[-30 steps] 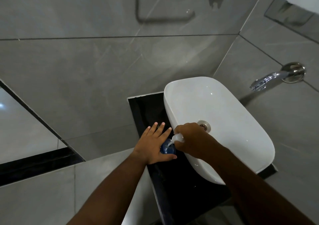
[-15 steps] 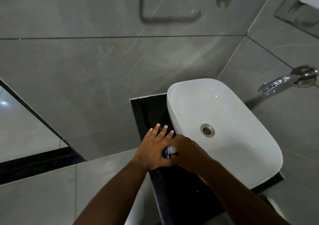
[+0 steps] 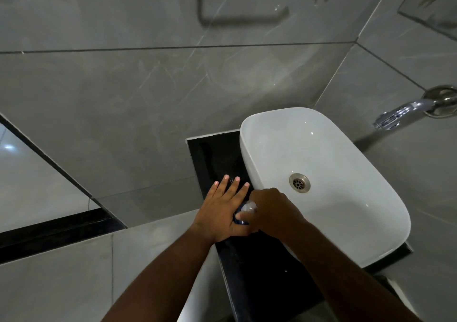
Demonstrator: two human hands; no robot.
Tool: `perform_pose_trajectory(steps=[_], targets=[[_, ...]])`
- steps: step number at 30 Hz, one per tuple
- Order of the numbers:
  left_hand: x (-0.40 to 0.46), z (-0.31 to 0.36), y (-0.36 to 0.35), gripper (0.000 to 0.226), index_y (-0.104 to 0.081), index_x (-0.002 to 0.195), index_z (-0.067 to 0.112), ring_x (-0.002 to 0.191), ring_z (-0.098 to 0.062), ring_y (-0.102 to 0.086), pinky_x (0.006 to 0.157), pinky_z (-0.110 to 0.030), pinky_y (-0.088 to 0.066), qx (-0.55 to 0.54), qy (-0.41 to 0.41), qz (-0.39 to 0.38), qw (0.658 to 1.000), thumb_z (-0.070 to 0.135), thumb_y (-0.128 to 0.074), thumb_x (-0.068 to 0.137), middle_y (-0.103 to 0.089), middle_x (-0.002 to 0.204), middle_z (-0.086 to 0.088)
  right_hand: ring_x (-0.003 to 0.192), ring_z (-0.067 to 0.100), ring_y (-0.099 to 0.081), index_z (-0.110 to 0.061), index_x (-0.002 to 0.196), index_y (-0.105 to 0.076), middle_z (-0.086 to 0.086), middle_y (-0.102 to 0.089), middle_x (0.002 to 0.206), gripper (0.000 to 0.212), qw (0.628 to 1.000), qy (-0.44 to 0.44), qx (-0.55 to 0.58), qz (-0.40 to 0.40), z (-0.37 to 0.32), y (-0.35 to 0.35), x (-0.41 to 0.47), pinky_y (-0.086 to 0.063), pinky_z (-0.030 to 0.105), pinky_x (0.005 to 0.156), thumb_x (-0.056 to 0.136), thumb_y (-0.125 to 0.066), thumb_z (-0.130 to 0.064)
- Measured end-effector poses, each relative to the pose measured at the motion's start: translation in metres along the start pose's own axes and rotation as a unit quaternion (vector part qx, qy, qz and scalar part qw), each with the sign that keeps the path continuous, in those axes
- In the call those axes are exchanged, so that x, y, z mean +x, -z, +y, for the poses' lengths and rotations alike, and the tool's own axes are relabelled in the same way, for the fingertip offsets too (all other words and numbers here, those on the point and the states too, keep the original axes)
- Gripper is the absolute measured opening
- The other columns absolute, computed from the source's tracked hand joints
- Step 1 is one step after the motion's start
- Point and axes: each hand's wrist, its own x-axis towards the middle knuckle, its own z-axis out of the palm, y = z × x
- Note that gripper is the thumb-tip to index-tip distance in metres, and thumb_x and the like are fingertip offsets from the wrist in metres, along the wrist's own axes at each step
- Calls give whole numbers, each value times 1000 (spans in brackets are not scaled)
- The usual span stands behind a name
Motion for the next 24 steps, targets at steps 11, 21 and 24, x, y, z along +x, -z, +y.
perform_pose_trajectory(steps=[11, 21, 24], targets=[[-2, 4, 6, 109, -5, 156, 30, 151, -22, 12, 118, -40, 13, -20, 1, 0, 1000, 90, -39, 73, -6, 166, -4, 91, 21, -64, -17, 118, -60, 7, -65, 111, 43, 998, 64, -29, 9, 8, 4, -3, -48, 26, 77, 81, -67, -37], [-1, 4, 9, 113, -5, 156, 30, 150, -23, 12, 117, -39, 15, -21, -2, -5, 1000, 92, -43, 69, -8, 165, -4, 121, 27, -54, -4, 136, -46, 16, -53, 137, 55, 998, 32, -9, -47, 10, -4, 4, -40, 32, 100, 90, -61, -29], [-2, 4, 9, 114, -4, 156, 28, 150, -23, 13, 118, -40, 13, -16, -3, -10, 1000, 92, -43, 69, -7, 165, -5, 115, 28, -57, -6, 129, -52, 17, -59, 129, 50, 999, 27, -28, -22, 10, -6, 6, -42, 33, 95, 90, -60, -35]])
